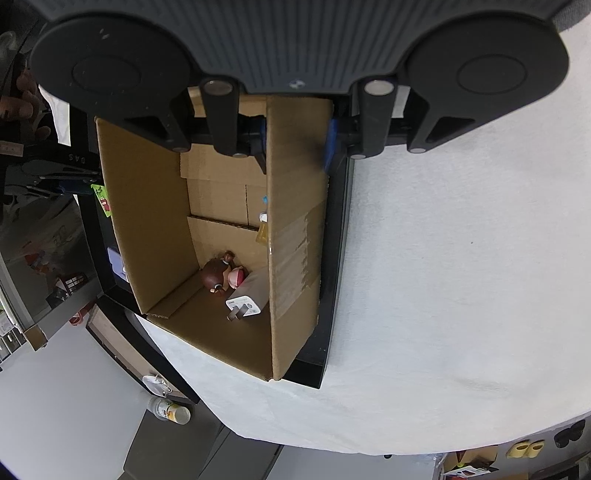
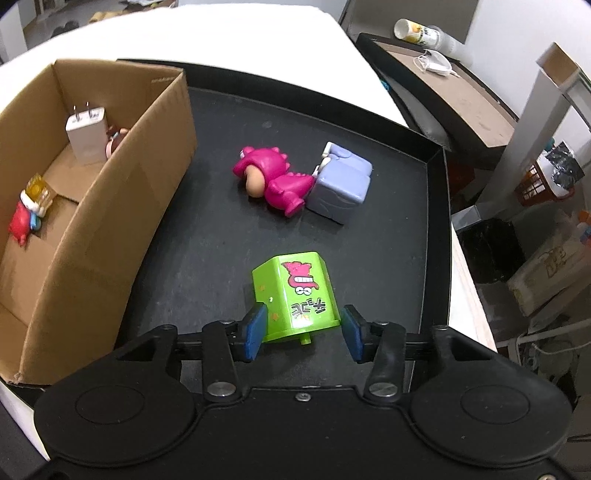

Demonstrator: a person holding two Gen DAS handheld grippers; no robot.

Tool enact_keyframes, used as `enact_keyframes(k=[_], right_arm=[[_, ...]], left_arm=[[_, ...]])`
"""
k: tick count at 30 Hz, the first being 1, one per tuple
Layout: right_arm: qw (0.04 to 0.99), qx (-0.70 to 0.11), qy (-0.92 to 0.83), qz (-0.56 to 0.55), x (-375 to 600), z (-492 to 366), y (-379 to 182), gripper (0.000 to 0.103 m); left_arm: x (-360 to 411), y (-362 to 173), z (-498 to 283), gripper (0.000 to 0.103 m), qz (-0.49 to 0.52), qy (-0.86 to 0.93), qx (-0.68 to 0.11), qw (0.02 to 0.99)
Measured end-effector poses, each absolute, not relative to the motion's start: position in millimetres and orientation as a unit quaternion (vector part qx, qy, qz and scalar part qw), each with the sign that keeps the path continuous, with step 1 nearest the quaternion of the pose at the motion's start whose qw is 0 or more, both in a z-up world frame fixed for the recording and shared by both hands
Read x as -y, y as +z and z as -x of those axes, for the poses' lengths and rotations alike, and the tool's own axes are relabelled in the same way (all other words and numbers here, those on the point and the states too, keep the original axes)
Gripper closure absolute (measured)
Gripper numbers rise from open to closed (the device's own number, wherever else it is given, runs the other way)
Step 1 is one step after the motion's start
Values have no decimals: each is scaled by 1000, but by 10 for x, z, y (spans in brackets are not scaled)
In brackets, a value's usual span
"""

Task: Organize rigid objects
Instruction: 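Lift the green cube with the right gripper and carry it over the box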

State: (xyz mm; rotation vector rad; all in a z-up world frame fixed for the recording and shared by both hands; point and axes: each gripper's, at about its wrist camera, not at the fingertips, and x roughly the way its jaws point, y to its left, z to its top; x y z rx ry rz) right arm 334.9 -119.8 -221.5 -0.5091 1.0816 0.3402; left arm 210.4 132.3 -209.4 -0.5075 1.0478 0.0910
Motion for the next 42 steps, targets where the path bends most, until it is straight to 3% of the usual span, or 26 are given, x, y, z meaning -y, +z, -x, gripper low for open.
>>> enact_keyframes(k=[3,9,32,42], right_arm=[[804,-513,161,254,1159,-3358,-2268,51],[795,-512,162,284,1081,-3349,-2288,53],[837,-427,228,254,545,-3274,-1241,53],[830,-433,266,231,217,-3172,-1185,52]], left_arm=[[-1328,-2090,-2100,76,241,42,-494,835],[-1331,-2091,-2104,76,242,42,-494,834],[-1332,-2129,-2121,75,250,29,-496,831],[-1338,-2135,-2123,74,248,23,-497,831]])
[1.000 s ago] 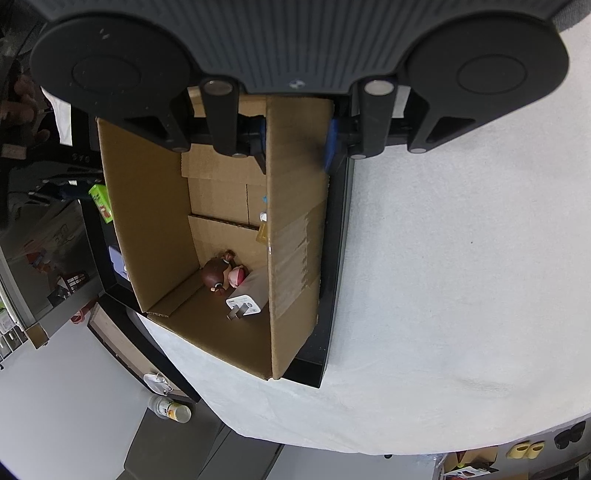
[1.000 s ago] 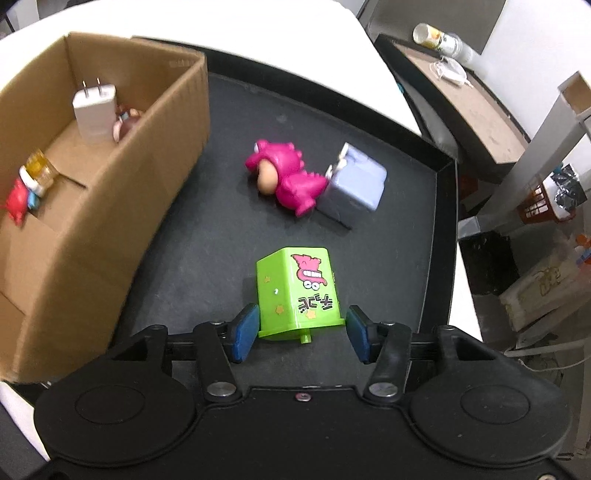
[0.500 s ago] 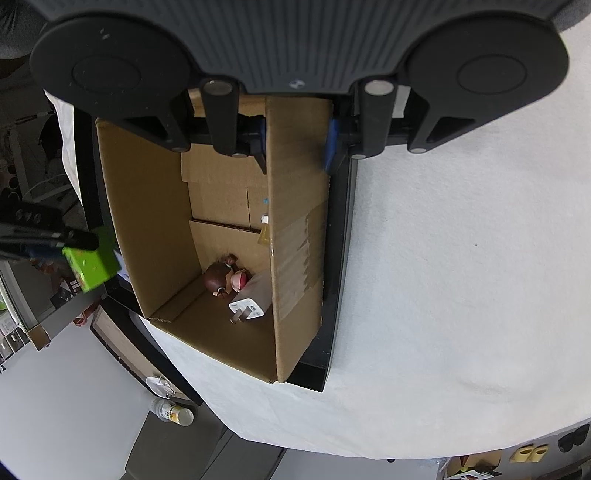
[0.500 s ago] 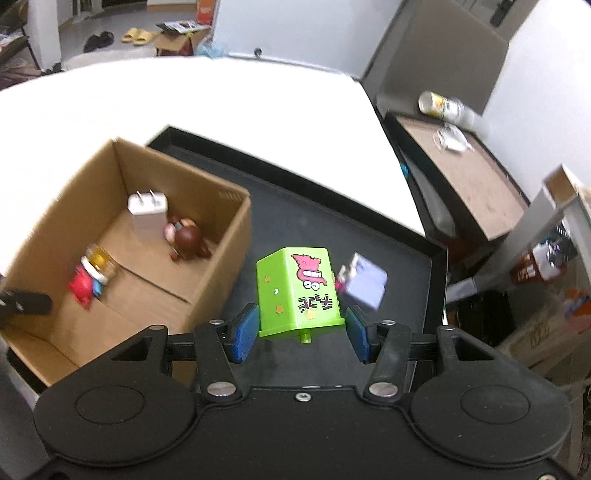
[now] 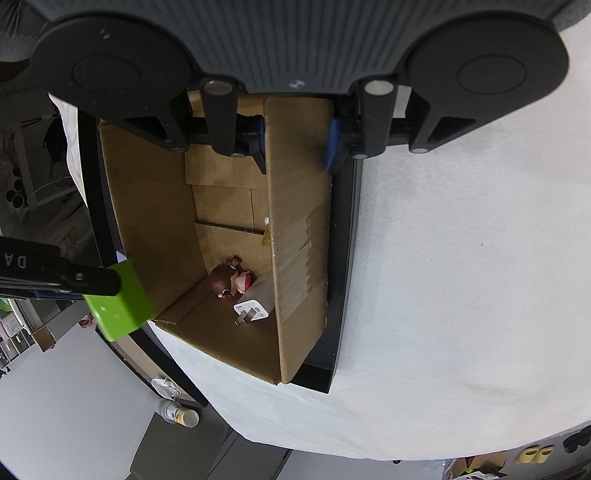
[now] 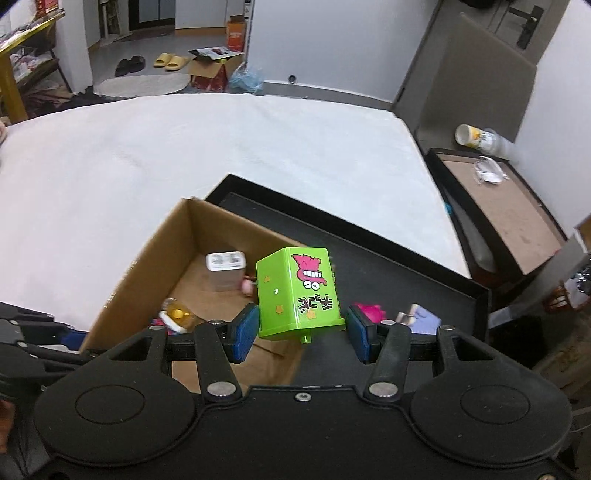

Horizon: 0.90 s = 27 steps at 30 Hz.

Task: Organize rigid objects
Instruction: 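Lift the green cube with the right gripper and carry it over the box, then lower the green cube into the box and open the right gripper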

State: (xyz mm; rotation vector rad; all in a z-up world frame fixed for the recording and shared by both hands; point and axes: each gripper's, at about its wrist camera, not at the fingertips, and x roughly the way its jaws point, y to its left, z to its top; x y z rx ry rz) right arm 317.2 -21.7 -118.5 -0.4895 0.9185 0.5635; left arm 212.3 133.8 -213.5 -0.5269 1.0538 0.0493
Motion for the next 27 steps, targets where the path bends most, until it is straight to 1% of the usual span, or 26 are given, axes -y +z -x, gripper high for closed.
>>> enact_keyframes(k=[20,27], right_arm=[[796,-488,283,218,-154,-3123,-1664,52],[797,-495,275,207,-217,-3143,-1783,52]], left_arm=[[-1332,-2139,-2132,74,248,23,-497,831],[-1327,-2138,-2135,74,247,23,-497,831]])
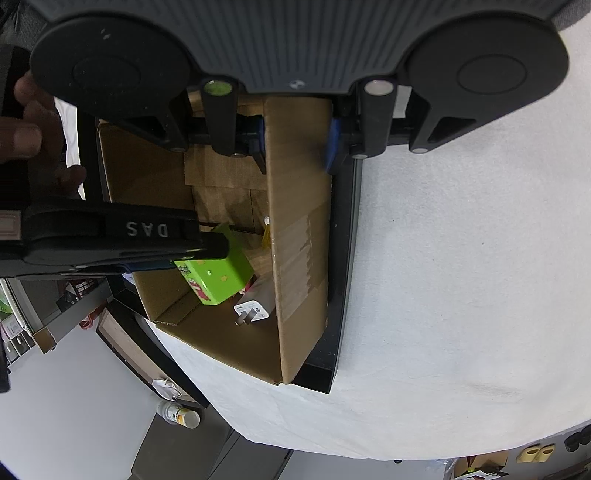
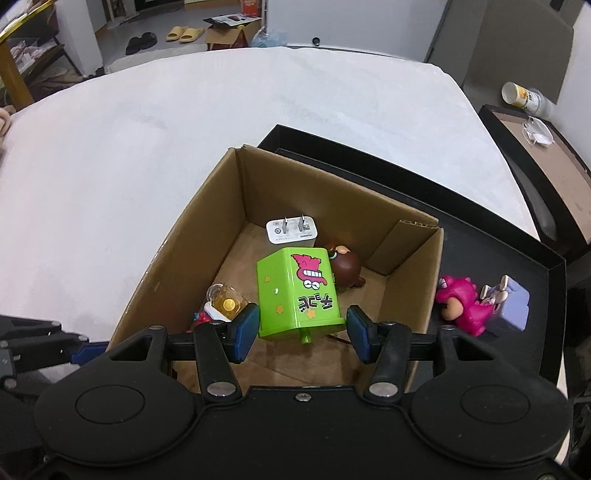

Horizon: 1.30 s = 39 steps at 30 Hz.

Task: Organize rigid objects
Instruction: 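Lower the green cube into the box and open the right gripper, then move the right gripper to the lavender cube figure and grasp it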

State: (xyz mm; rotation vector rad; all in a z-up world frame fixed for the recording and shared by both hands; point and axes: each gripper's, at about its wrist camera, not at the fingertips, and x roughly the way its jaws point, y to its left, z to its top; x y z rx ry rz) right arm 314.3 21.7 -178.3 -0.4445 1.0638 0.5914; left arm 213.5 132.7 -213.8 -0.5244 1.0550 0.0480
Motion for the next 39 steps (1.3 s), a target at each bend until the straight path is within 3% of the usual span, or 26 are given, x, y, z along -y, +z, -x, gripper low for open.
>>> enact_keyframes(k=[11,15,19,20,24,39], right_arm=[[797,-495,300,170,-46,-3108,-1674,49],[807,-473,307,175,86,-3047,-1563,36],[820,-453,314,154,259,-3032,-1429,31],[824,-447,316,146,309,-3029,-1389,24],[841,-419,317,125,493,-3016,-1258,13],[860,-411,290,82,1167,-3194,-1348,11]], left_arm=[[-1312,-2132,-2140,74,246,26,-497,832],[-1317,-2126,-2129,75,246,27,-495,833],[-1311,-2114,-2120,75,246,28,-494,833],[-1308,-2111,-2119,75,245,29,-494,833],[-1287,-2102,-2120,75,241,32,-496,834],[-1238,-2110,-2141,75,231,40,-499,834]])
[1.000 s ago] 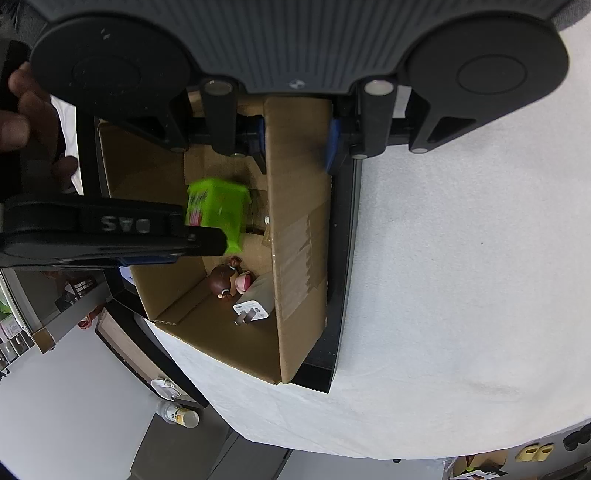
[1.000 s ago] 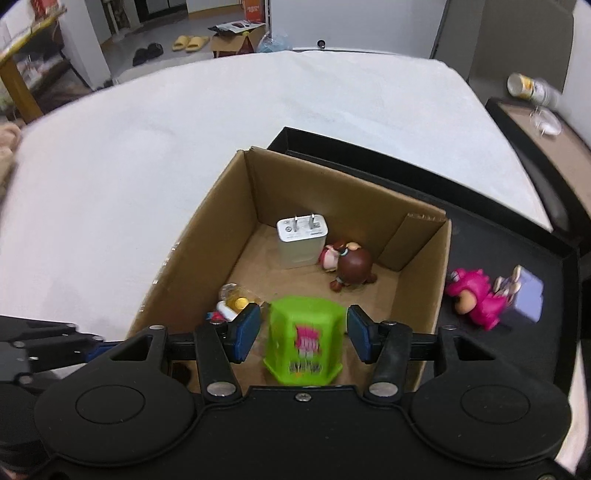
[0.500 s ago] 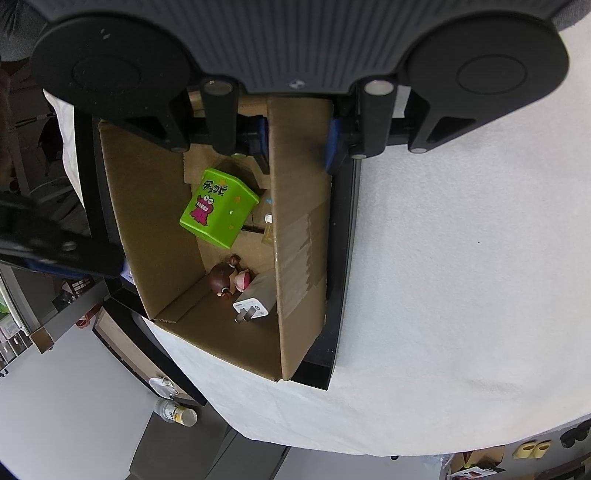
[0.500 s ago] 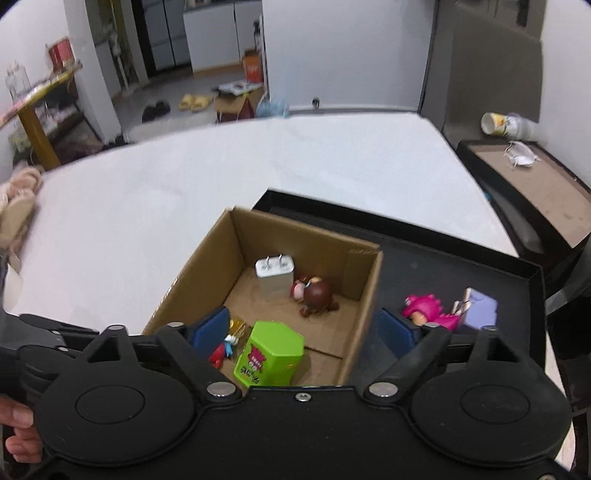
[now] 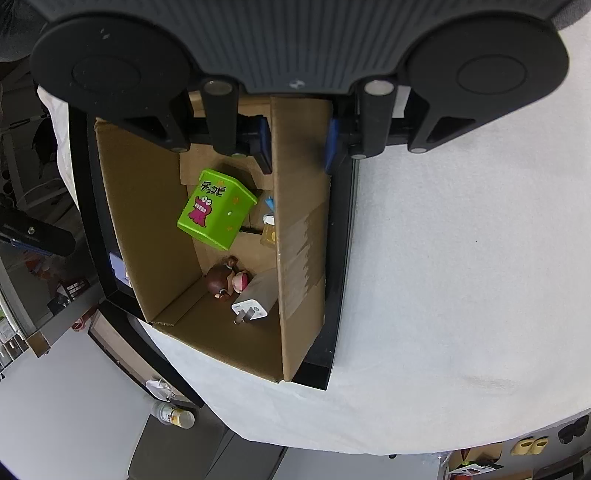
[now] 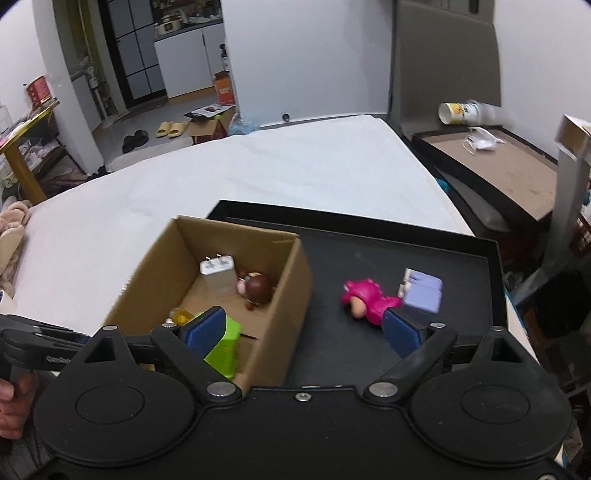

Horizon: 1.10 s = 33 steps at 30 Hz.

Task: Organize rigid objects
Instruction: 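Move the right gripper to the lavender cube figure and grasp it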

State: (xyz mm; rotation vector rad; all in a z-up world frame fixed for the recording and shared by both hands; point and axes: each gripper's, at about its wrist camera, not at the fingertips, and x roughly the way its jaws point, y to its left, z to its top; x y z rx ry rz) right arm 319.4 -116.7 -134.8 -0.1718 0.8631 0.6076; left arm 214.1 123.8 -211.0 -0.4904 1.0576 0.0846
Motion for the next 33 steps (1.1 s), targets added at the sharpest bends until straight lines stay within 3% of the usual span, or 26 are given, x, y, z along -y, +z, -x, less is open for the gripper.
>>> enact_keyframes(k=[23,31,33], right_arm=[[904,-385,187,14,1693,-3552,-1981,12],[907,-386,171,-3,1724,-3755,-2164,21],[908,-385,167,-2,1716,-3799,-2210,27]], left_arm=[[-1175,-2139,-2200,75,218,55,-509,831],[-1144,-2160,-2249,75,209,67,-518,827],[-1133,-2165,-2258,75,207,69,-520,826]])
